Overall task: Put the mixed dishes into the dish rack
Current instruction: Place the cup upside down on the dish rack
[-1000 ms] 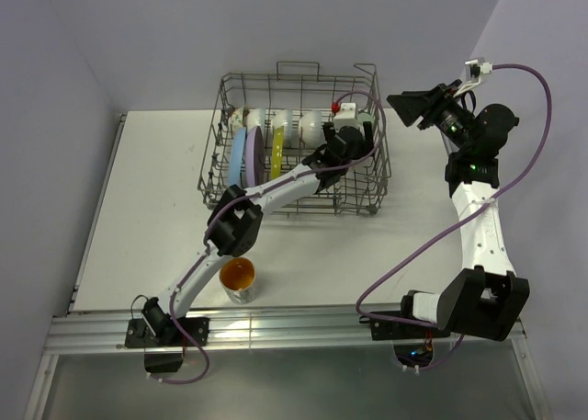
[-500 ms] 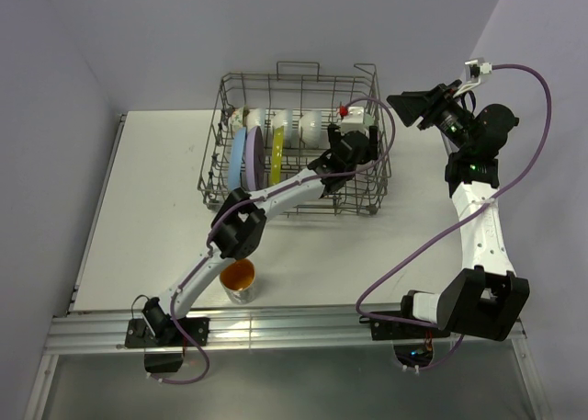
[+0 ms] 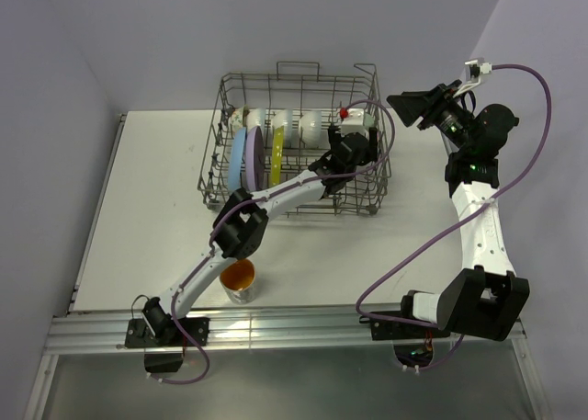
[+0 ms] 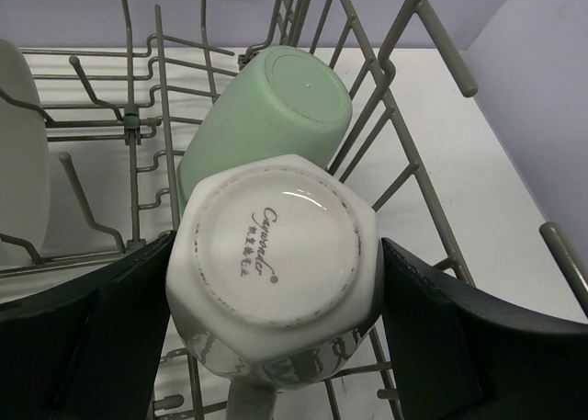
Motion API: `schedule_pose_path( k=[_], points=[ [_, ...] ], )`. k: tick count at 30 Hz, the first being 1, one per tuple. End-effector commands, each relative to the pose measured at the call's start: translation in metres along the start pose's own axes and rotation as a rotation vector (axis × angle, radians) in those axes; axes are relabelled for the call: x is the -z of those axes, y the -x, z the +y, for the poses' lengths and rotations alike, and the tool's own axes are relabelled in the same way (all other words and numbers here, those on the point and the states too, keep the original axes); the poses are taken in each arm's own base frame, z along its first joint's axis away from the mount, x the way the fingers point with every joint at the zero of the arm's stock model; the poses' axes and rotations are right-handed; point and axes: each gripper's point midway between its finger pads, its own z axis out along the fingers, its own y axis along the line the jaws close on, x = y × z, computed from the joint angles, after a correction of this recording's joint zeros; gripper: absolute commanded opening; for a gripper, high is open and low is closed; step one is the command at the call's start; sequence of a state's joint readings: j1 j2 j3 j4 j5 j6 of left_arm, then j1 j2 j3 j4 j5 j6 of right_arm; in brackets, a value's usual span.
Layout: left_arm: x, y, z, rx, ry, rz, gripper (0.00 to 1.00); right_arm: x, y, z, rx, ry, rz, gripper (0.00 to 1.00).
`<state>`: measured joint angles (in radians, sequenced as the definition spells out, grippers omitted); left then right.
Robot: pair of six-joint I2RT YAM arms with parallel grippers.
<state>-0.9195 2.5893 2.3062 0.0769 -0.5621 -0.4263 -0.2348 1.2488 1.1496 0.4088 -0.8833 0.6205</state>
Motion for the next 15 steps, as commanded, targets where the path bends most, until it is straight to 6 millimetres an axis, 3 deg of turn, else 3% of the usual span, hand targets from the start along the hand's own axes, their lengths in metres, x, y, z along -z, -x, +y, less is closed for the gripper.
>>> schedule_pose_path(
  k=[1,6,15],
  points=[
    [0.007,0.066,-0.021,0.081,-0.065,-0.14,0.65,0.003,0.006,0.004,0.027,0.012,-0.016,0.72],
    [0.015,0.084,-0.028,0.111,-0.095,-0.162,0.76,0.002,0.006,0.004,0.03,0.014,-0.015,0.72],
    [0.029,0.107,-0.039,0.156,-0.152,-0.18,0.86,0.003,0.004,0.004,0.028,0.014,-0.01,0.72]
  ],
)
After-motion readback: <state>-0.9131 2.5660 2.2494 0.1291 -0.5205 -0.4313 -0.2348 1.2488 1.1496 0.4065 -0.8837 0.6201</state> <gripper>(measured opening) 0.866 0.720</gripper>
